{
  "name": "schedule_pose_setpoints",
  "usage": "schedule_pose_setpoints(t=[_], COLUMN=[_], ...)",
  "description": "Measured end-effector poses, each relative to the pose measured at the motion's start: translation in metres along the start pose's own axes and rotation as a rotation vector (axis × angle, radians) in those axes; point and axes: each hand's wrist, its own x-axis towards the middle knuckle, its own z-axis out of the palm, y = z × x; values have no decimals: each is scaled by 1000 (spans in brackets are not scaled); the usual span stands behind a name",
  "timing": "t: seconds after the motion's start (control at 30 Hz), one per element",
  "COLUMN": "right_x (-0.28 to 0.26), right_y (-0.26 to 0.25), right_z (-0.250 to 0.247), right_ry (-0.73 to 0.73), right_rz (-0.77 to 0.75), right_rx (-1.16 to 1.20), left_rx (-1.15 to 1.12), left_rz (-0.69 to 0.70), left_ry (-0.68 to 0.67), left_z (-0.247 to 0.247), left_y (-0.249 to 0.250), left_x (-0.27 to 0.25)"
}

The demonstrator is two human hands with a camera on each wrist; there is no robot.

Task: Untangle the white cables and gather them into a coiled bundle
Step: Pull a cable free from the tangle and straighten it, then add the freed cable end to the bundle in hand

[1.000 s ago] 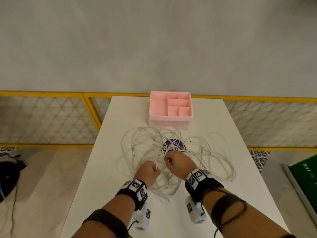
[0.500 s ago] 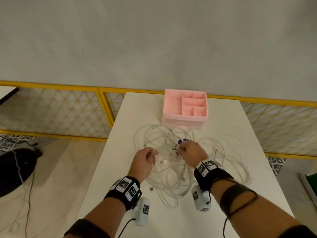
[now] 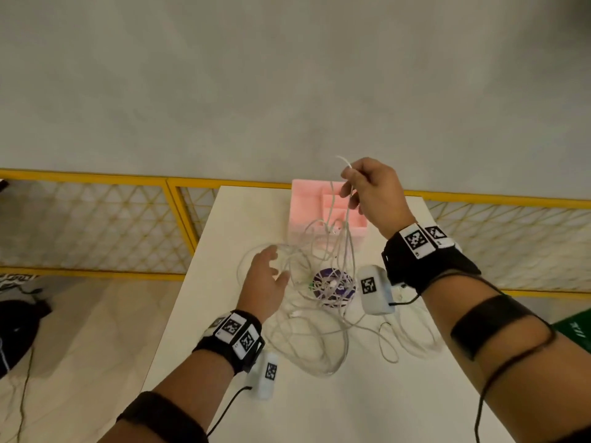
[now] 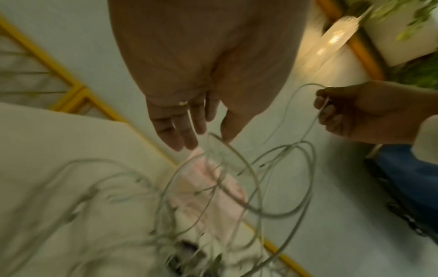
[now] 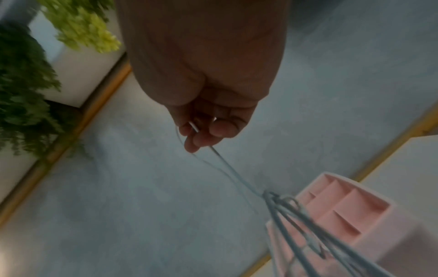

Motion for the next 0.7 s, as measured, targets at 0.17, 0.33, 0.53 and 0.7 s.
schedule_pose_setpoints(t=[0.17, 0.33, 0.53, 0.7], right_x=[-6, -16, -5, 5], right_y=[-15, -29, -71, -86], right_z=[4, 8, -18, -54], right_ry=[-162, -299, -100, 105], right_rz=[-25, 37, -9, -71], right_rx=[-23, 86, 486, 615], left_rx=[-132, -351, 25, -16], left_rz=[202, 143, 198, 86], left_ry=[12, -276, -299, -233], left_z=[-8, 10, 38, 34], left_y=[70, 100, 68, 27], left_x=[30, 47, 26, 25])
